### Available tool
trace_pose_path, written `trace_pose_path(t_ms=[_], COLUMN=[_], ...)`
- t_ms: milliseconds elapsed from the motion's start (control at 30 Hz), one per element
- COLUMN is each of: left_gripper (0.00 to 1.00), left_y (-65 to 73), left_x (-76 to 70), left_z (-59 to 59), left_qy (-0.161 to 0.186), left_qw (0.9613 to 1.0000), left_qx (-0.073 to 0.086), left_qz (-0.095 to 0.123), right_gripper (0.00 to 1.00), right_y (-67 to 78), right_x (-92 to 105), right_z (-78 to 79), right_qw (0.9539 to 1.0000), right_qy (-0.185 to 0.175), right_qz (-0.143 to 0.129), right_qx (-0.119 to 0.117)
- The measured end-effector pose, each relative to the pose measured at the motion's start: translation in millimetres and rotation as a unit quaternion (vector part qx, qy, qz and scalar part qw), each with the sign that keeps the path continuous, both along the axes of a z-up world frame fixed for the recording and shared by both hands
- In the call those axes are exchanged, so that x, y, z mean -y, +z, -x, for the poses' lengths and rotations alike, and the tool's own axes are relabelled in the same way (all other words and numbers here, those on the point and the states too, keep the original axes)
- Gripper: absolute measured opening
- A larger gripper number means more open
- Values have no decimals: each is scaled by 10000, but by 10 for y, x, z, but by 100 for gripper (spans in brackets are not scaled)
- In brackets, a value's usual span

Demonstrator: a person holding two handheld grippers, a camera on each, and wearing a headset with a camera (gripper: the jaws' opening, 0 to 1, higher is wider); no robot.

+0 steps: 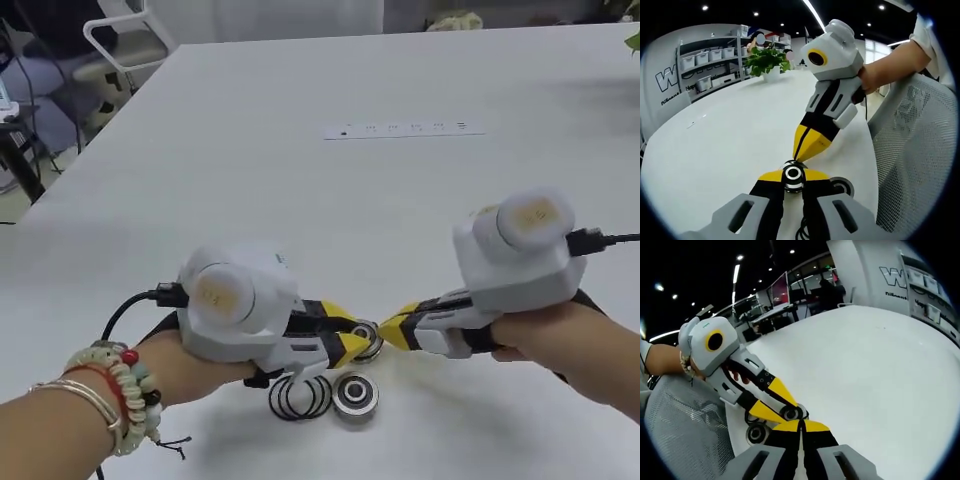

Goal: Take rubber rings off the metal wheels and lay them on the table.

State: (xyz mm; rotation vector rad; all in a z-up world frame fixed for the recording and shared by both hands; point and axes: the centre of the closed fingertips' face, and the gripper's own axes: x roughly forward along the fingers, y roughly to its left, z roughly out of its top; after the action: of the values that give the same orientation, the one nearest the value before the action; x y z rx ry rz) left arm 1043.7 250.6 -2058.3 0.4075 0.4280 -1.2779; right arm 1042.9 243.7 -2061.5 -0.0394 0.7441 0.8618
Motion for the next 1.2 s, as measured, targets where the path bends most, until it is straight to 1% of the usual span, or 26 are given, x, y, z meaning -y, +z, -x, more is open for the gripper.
trace_pose_path(t_ms=[333,600,767,800,833,867,933,967,1033,1100,1200], left_gripper=[8,8,8,8,8,8,8,8,8,8,9], left_y=[0,0,1,1,1,1,1,1,1,1,7], left_x=[1,-2,-1,-1,-1,-1,0,0,4,6,11], left_z=[2,-1,2,3,2,2,3,3,-3,-6,0], left_qy=[5,5,4,3,5,6,12,10,100,62,73], left_qw=[10000,10000,10000,10000,10000,10000,10000,10000,9998,9999,9998], left_qx=[-6,-14,-15,-17,-18,-19,-23,-19,-124,-102,-168], left_qz=[19,30,38,40,41,41,39,38,121,110,90], right_gripper=[0,0,0,0,0,0,0,0,0,0,0], right_y=[29,60,96,114,145,181,162,161,152,143,131], right_x=[-38,-80,-139,-153,-184,-186,-147,-135,-109,-97,-86], right_z=[11,9,33,19,36,19,-17,-26,-35,-28,-26], right_qw=[10000,9999,9995,9992,9988,9988,9992,9993,9996,9997,9998], right_qy=[52,123,259,281,375,303,222,192,96,73,37], right_qz=[4,-53,-60,-88,-187,-269,-151,-164,-184,-128,-80], right_qx=[32,74,180,255,260,258,296,273,193,190,173])
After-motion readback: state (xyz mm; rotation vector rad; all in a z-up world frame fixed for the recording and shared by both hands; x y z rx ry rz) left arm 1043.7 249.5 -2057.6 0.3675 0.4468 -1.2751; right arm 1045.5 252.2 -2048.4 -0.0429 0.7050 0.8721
